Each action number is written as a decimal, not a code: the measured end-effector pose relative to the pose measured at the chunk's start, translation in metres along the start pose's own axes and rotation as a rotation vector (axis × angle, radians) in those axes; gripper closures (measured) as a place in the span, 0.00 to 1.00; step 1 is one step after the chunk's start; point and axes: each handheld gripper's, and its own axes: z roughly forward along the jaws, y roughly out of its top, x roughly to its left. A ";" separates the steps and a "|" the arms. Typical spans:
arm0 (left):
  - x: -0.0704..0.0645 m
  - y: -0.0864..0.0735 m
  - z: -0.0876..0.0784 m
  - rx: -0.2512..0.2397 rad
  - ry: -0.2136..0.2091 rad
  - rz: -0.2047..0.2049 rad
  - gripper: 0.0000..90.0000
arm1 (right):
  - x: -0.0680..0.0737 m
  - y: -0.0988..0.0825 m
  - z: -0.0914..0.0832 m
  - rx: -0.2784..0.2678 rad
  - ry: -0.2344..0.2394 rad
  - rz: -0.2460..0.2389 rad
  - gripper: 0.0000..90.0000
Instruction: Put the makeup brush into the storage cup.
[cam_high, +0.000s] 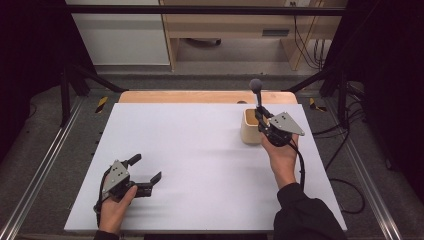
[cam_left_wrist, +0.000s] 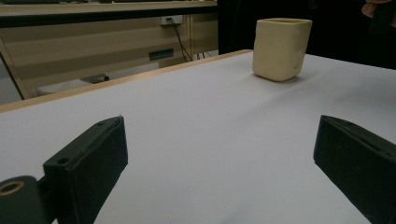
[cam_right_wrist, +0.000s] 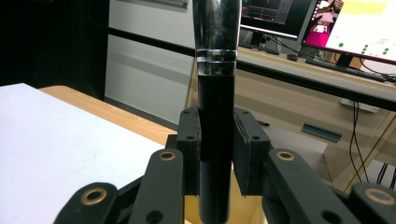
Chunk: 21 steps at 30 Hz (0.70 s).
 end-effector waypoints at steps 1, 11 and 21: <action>0.000 0.000 0.000 -0.001 -0.001 0.001 0.03 | 0.000 0.000 0.000 -0.003 -0.001 0.000 0.83; 0.002 0.000 -0.001 -0.006 -0.013 -0.010 0.03 | -0.003 -0.005 0.005 -0.015 -0.003 0.027 0.83; 0.005 0.000 -0.002 -0.042 -0.036 -0.027 0.03 | -0.005 -0.008 0.009 -0.026 0.000 0.048 0.83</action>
